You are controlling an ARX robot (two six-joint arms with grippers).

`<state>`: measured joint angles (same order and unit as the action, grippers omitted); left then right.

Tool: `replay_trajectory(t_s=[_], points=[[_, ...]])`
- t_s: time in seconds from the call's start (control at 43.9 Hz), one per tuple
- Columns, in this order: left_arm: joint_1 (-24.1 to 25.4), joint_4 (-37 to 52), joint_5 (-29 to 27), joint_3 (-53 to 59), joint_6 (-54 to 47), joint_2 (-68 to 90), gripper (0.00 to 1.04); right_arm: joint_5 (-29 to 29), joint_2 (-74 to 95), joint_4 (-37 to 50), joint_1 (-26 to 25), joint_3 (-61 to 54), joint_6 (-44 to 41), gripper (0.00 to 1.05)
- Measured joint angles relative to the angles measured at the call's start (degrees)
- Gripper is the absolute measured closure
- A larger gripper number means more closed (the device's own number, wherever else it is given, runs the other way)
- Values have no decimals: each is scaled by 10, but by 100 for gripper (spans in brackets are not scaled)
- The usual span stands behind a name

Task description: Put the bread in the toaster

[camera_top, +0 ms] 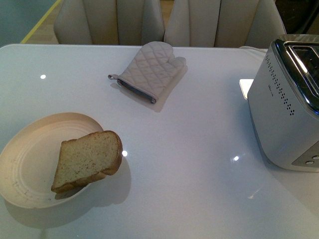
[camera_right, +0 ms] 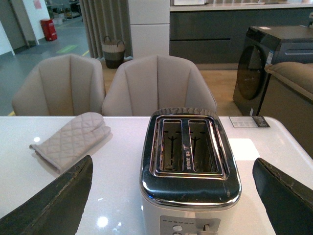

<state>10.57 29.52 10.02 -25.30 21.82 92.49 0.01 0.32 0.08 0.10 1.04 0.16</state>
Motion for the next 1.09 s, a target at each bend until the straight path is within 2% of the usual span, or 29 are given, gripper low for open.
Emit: replay_trajectory(t_s=[0.342,0.865,1.093], points=[[34,73,-23,-57,-93,240,7,0,0,0,0,0,0,9],[10,84,-55,-122,-155,379,7,0,0,0,0,0,0,9],[-11,93,-59,-127,-167,404,39,0,0,0,0,0,0,9]])
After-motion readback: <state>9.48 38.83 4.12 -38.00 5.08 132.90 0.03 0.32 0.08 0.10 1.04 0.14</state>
